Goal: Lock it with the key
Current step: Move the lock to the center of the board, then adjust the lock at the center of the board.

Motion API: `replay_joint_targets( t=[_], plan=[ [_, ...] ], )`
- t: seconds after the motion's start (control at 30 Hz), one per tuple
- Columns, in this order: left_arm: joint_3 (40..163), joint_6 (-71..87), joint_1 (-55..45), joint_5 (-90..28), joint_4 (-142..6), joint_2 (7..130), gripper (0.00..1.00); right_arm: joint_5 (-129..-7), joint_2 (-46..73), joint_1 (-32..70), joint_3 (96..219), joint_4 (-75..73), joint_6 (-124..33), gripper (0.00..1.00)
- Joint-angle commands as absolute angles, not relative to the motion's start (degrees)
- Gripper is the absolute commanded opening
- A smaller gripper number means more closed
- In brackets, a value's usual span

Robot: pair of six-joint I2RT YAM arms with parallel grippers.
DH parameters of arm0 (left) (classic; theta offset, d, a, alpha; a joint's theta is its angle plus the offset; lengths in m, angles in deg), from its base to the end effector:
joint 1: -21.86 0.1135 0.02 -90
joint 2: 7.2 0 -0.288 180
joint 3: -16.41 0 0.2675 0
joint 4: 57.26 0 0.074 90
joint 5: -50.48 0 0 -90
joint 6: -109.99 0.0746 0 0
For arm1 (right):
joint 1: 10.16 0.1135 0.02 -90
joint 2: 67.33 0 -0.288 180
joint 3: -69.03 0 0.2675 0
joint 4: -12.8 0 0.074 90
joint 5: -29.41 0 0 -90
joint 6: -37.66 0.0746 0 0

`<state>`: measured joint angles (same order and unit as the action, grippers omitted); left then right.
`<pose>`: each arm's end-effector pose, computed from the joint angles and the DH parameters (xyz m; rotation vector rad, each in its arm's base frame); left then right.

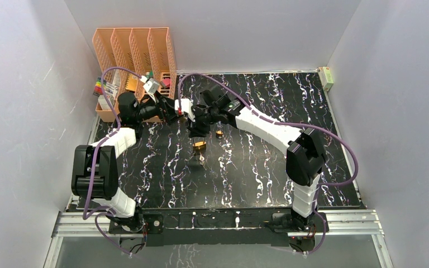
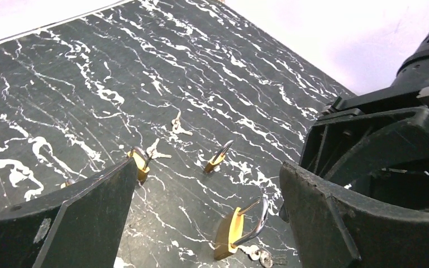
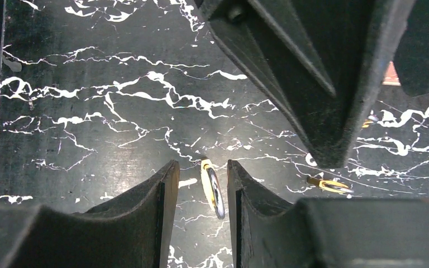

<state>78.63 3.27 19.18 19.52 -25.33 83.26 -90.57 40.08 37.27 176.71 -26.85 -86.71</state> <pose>0.3667 -0.0812 0.2822 0.6669 1.4903 -1.0312 0.2978 0.3793 0.3016 -1.6705 1.4980 0.7119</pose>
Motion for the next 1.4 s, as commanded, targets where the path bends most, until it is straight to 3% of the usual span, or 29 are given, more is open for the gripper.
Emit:
replay_joint_targets(
  t=[0.0, 0.83, 1.13, 1.37],
  plan=[
    [80.1, 7.7, 19.6, 17.6, -29.1, 80.6, 0.98, -89.9, 40.4, 37.3, 176.4, -25.7, -86.1, 0.44],
    [80.6, 8.2, 19.5, 18.6, -30.3, 80.3, 0.98, -85.1, 41.0, 37.2, 170.1, -24.2, -88.4, 0.37],
    [80.8, 8.1, 19.5, 19.0, -30.4, 80.5, 0.98, -83.5, 37.4, 36.2, 166.3, -16.9, -88.5, 0.42],
    [80.8, 8.1, 19.5, 19.1, -30.4, 80.4, 0.98, -84.9, 38.2, 34.9, 167.2, -17.2, -88.4, 0.39]
  ],
)
